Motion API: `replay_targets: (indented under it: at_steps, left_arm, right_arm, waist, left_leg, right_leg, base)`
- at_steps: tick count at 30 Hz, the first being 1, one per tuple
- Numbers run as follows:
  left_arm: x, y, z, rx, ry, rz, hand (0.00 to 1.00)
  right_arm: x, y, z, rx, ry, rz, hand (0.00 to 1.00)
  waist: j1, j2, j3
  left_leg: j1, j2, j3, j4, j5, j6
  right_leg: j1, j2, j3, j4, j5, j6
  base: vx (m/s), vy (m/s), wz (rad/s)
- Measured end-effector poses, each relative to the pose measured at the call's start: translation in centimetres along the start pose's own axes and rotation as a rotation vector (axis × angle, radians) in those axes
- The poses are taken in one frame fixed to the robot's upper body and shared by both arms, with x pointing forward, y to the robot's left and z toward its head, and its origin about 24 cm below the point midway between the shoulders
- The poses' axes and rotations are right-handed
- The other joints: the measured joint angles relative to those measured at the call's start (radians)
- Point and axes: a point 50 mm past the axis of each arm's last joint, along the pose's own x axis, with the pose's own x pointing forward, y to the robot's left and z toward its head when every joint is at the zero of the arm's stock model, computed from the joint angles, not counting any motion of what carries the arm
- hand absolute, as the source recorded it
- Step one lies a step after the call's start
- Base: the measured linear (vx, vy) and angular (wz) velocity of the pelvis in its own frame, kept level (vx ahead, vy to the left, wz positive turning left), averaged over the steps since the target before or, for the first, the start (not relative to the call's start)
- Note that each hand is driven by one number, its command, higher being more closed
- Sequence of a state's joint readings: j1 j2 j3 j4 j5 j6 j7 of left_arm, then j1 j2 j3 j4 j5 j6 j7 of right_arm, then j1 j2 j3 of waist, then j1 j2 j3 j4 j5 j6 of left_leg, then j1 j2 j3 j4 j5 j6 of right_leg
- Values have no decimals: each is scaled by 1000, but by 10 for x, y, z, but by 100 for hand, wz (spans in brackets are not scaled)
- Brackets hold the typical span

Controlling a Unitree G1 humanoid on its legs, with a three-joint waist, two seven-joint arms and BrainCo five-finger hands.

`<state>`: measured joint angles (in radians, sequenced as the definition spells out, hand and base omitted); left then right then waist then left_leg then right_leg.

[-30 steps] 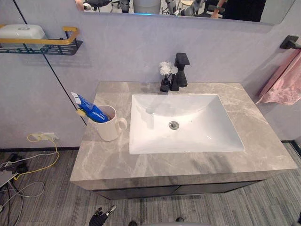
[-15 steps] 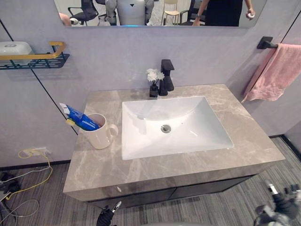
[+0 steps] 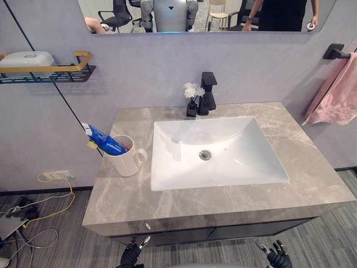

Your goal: Organize washtable

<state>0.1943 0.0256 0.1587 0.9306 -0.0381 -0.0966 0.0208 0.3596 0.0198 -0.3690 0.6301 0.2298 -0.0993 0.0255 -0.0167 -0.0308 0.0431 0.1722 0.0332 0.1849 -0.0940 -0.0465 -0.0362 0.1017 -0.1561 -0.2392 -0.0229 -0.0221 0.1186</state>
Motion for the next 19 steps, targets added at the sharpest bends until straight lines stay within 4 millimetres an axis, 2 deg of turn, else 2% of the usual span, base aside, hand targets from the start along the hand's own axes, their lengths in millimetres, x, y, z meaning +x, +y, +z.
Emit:
replay_targets:
  at_steps: [6, 9, 13, 14, 19]
  left_arm:
    - [3, 2, 6, 13, -11, 1, 0]
    - [3, 3, 8, 16, -16, 4, 0]
    - [6, 4, 14, 24, -31, 5, 0]
    - [6, 5, 16, 27, -36, 7, 0]
    - [7, 7, 18, 36, -39, 11, 0]
  right_arm:
    - [8, 11, -6, -57, 56, 39, 0]
    - [8, 9, -13, -72, 91, 35, 0]
    - [13, 14, -11, -112, 102, 62, 0]
    - [13, 15, -12, -115, 109, 63, 0]
    - [14, 16, -13, -136, 123, 67, 0]
  waist:
    - [0, -7, 35]
    - [2, -12, 41]
    - [0, -9, 74]
    - [0, -15, 81]
    - [1, -20, 86]
  left_leg:
    - [-1, -4, -36, 5, 0, 1]
    - [-8, -5, -49, 5, 0, 1]
    - [-2, -14, -60, 8, 0, 1]
    - [-4, -14, -65, 10, 0, 1]
    - [-12, -16, -74, 21, 0, 1]
  right_leg:
    - [17, -2, -21, -8, 0, 0]
    - [21, -2, -37, -14, -2, 3]
    - [35, -4, -45, -15, -4, 5]
    - [35, -4, -50, -15, -4, 5]
    - [37, -8, -60, -13, -4, 5]
  base:
    - [-13, -28, 10]
    - [10, -27, 17]
    - [-4, -16, 7]
    - [-19, -23, 10]
    - [-21, -17, 6]
